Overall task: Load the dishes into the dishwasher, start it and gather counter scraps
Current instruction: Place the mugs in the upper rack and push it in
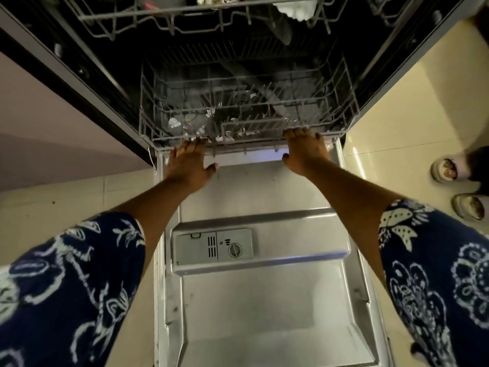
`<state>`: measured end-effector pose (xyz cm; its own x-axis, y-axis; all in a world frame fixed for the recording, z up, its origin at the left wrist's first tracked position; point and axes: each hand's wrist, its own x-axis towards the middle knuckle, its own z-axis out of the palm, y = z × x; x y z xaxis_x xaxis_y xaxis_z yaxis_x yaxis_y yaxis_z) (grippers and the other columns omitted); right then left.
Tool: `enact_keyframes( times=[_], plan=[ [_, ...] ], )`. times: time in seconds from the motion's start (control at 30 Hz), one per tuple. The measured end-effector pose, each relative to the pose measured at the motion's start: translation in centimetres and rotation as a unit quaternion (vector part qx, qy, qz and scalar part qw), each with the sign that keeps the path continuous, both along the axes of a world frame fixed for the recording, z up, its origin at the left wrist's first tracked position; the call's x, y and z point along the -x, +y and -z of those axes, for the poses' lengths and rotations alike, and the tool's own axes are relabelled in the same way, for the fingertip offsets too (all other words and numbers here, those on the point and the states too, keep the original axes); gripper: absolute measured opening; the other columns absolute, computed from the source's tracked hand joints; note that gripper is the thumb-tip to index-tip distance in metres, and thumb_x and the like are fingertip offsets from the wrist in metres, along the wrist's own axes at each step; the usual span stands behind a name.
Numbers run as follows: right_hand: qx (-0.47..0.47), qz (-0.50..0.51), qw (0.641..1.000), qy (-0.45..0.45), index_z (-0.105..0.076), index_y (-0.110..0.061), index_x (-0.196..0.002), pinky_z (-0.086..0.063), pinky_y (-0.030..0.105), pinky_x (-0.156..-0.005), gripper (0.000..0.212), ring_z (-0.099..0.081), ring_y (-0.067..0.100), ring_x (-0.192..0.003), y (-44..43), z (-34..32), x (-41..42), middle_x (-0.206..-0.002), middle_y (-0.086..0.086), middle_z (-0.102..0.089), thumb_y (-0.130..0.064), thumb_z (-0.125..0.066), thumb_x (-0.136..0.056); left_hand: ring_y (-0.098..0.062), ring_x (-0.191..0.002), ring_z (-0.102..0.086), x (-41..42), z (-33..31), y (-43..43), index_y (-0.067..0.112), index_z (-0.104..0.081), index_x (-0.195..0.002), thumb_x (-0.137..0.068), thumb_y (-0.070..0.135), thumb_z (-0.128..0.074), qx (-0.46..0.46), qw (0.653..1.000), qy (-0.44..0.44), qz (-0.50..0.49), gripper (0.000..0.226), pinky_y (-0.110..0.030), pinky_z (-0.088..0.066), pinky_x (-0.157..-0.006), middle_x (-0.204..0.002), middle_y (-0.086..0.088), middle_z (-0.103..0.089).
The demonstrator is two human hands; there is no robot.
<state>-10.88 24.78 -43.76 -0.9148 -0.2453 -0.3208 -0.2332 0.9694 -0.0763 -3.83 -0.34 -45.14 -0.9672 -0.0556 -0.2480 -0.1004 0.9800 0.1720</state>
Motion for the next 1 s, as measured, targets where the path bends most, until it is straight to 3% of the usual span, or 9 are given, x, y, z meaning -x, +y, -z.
enact_keyframes(
  times=[0.3,0.7,0.83,1.0],
  plan=[
    [0.037,-0.02,0.999,-0.004,-0.037,-0.018,-0.14,-0.017,0.045,-0.115,0.054,-0.035,0.025,-0.133,3.2,-0.3,-12.3,-0.139,0.005,-0.045,-0.017,-0.051,-0.088,-0.027,-0.146,-0.006,-12.7,0.6,4.3,0.018,-0.016,-0.15,-0.092,0.052,-0.047,-0.075,0.993,-0.021,-0.084,0.074,-0.049,-0.006,-0.116,-0.157,-0.007,-0.017],
    [0.046,-0.064,0.997,0.016,-0.04,-0.01,-0.138,-0.019,0.049,-0.113,0.062,-0.038,0.028,-0.131,8.8,1.9,-29.8,-0.132,0.008,-0.049,-0.013,-0.061,-0.08,-0.027,-0.147,0.002,-30.5,2.1,10.0,0.016,-0.006,-0.152,-0.09,0.058,-0.045,-0.047,0.992,-0.051,-0.105,0.084,-0.048,-0.004,-0.116,-0.159,-0.007,-0.007],
    [0.034,-0.058,0.998,-0.001,-0.035,-0.008,-0.141,-0.015,0.049,-0.114,0.065,-0.031,0.029,-0.137,9.5,2.4,-33.3,-0.141,0.011,-0.042,-0.015,-0.059,-0.081,-0.029,-0.147,-0.003,-33.9,2.1,11.2,0.015,-0.009,-0.152,-0.089,0.054,-0.05,-0.046,0.992,-0.035,-0.114,0.085,-0.049,-0.005,-0.116,-0.159,-0.009,-0.012],
    [0.017,-0.058,0.997,-0.058,-0.011,-0.01,-0.15,-0.002,0.048,-0.116,0.072,-0.005,0.025,-0.146,10.2,2.0,-36.0,-0.156,0.008,-0.015,-0.021,-0.05,-0.09,-0.024,-0.146,0.011,-36.4,2.2,11.7,0.019,0.006,-0.152,-0.09,0.06,-0.04,-0.051,0.987,-0.097,-0.118,0.087,-0.045,0.003,-0.116,-0.16,-0.003,0.005]
  ],
)
